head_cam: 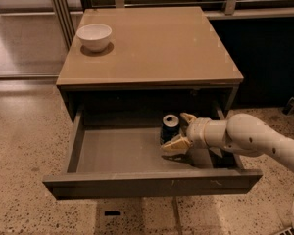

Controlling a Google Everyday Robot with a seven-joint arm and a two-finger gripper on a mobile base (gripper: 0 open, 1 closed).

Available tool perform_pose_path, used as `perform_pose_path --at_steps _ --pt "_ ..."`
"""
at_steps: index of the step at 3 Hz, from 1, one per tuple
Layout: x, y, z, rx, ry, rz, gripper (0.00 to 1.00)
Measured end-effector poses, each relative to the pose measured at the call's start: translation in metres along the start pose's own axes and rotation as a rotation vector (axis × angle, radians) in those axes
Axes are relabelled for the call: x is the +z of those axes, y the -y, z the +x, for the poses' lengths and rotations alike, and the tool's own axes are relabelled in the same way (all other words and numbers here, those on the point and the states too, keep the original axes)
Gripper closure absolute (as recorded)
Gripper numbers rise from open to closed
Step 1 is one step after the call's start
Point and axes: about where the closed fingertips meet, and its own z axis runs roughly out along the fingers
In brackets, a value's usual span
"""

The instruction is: Pick pepsi can from top drawer and place on counter

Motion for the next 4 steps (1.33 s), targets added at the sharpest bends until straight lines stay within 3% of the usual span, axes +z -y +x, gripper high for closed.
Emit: perform_pose_path --at_steps 1,3,4 --pt "0.018 -0.006 -0.017 -0.009 0.033 -0.042 0.34" --pt "0.018 -0.006 -0.017 -0.010 0.034 -0.042 0.81" --pt "0.013 -0.014 -0.029 -0.035 0.042 -0.110 1.00"
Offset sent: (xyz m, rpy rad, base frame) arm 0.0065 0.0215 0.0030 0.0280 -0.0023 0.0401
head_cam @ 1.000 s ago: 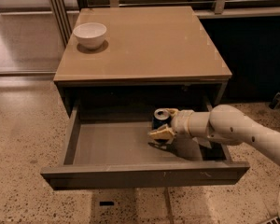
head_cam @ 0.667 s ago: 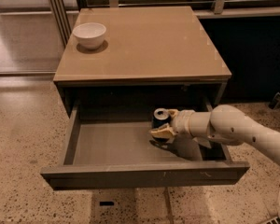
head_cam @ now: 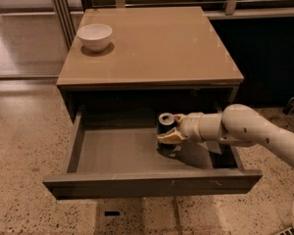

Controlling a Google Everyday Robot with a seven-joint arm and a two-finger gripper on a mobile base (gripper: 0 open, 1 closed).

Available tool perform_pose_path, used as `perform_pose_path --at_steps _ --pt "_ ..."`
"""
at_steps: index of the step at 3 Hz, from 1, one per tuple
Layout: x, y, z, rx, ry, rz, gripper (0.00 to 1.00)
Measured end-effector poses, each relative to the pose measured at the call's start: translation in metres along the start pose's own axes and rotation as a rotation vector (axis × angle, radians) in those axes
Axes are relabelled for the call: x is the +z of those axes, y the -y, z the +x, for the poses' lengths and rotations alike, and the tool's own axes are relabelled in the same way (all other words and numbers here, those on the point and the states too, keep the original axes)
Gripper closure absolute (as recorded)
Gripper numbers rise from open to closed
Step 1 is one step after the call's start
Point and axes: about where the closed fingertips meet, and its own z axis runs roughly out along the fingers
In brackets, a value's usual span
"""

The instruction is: Pick pepsi can from top drawer and place on counter

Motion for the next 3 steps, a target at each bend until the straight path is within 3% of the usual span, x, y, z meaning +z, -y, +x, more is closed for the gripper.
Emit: perform_pose_path --at_steps 2,3 --pt "-0.044 0.029 -0.106 -0.147 -0.012 -0.143 1.00" --pt "-0.082 0.031 -0.185 -0.231 -0.042 -0.187 1.00"
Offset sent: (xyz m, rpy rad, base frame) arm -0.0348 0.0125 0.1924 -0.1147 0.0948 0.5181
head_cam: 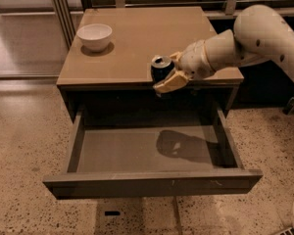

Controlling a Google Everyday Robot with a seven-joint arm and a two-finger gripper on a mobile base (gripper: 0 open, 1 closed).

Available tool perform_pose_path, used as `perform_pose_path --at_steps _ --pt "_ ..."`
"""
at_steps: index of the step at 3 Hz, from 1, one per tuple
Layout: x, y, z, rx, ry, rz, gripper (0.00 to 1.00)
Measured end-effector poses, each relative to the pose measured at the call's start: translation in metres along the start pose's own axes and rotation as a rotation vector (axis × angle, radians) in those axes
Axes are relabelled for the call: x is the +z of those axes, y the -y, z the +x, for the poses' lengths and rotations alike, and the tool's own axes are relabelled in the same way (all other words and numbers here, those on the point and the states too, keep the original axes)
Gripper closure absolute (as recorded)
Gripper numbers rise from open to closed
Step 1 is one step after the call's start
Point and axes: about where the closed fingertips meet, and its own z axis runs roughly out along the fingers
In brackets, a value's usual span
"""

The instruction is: Pick pepsi can from top drawer and place on counter

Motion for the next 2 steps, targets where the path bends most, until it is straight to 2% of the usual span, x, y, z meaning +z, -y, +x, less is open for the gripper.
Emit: perform_pose_path --at_steps 1,2 --pt "-0.0087 -0.0098 -0.0114 -0.022 -0.005 -0.057 1.00" --pt "-0.0080 -0.0105 -0.0109 -0.022 -0.006 -0.059 1.00"
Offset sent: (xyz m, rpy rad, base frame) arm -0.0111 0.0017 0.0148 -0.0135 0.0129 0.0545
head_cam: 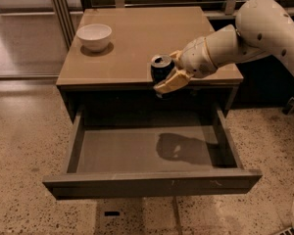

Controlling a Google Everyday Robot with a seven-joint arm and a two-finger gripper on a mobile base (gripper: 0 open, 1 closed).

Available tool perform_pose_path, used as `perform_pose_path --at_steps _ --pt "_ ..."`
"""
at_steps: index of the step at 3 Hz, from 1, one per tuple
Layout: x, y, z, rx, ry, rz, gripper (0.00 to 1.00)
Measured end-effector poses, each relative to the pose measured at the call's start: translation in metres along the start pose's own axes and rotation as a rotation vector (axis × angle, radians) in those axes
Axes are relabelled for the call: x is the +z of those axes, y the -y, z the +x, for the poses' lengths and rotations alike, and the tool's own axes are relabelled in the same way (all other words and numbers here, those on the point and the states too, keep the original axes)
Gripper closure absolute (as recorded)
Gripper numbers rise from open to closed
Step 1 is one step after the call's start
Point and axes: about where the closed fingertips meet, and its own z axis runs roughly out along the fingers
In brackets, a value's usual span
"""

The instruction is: Pick pepsi can from top drawer and place on counter

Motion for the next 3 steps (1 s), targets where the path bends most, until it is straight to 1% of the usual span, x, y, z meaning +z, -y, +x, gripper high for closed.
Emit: perform_pose_path --at_steps 1,2,3 --pt "-0.002 0.009 -0.002 -0.013 -0.002 0.023 1.00" --pt "-0.005 0.033 0.001 -0.014 0.005 0.052 1.00" --pt "-0.011 0.071 0.003 -0.003 0.035 0.099 1.00"
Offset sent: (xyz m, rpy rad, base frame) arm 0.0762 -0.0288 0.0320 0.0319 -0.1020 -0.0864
